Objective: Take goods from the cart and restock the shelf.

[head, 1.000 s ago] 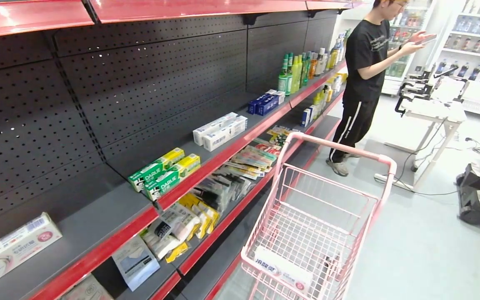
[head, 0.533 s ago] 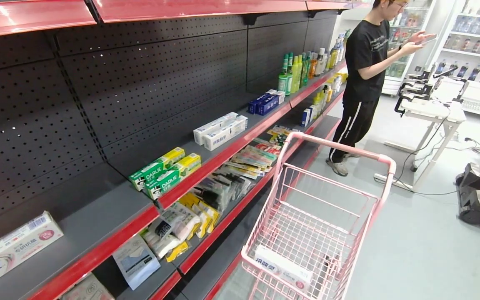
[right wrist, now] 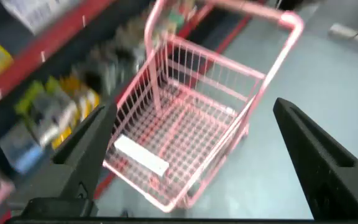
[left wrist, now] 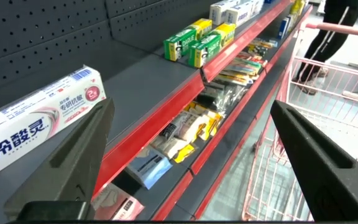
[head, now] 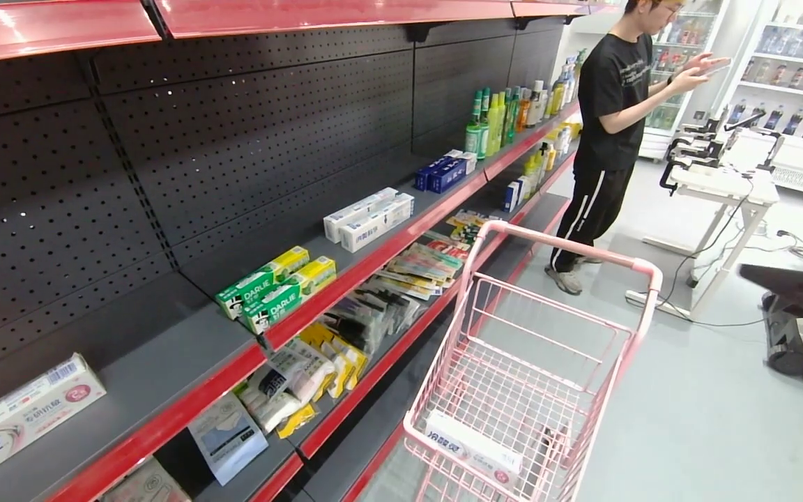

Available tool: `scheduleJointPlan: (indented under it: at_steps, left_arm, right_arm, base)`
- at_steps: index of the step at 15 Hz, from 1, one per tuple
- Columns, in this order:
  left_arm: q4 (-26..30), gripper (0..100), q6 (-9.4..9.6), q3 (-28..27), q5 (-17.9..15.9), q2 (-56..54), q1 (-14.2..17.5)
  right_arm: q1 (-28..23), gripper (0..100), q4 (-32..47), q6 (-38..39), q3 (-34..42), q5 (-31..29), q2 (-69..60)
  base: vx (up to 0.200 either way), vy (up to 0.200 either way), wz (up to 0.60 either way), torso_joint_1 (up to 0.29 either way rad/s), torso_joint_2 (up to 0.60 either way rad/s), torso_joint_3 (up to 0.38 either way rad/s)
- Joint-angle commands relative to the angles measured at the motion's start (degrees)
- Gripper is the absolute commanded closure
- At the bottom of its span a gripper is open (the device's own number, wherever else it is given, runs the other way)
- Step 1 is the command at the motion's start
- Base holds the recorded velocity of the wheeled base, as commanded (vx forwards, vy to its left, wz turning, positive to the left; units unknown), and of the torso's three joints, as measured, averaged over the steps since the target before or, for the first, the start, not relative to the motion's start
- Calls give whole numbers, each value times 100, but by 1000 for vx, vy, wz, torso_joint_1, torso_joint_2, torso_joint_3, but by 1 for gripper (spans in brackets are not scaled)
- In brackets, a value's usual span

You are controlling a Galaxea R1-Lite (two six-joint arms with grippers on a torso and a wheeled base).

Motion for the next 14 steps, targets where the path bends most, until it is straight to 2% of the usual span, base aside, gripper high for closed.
scheduleJointPlan:
  at_steps: [1, 2, 3, 4, 6, 10, 14]
  left_arm:
    - [0, 0, 0, -1, 1, -1, 1]
    - [0, 0, 18, -1, 1, -1, 1]
    - [0, 0, 18, 7, 1, -1, 1]
    - [0, 0, 9, 7, 1, -1, 1]
    - [0, 0, 9, 7, 1, -1, 1]
    - [0, 0, 18, 7, 1, -1, 1]
    - [0, 0, 18, 7, 10, -1, 1]
  right_arm:
    - [635, 0, -182, -1174, -1448, 799, 4387]
    - [942, 0, -182, -1930, -1852, 879, 5319]
    - [951, 0, -182, -1956, -1878, 879, 5363]
    - [1118, 0, -173, -2422, -2353, 984, 6233]
    - [1294, 0, -173, -2651, -2511, 1204, 6690]
    - [1645, 0, -173, -3081, -2573, 1230, 7050]
    - [1645, 0, -173, -3503, -2581, 1265, 7252]
  base:
    - [0, 0, 0, 0, 0, 0]
    - [0, 0, 0, 0, 0, 0]
    - [0, 0, 0, 0, 0, 0]
    - [0, 0, 0, 0, 0, 0]
    - [0, 0, 0, 0, 0, 0]
    - [0, 0, 0, -37, 66, 43]
    - [0, 0, 0, -80, 188, 96]
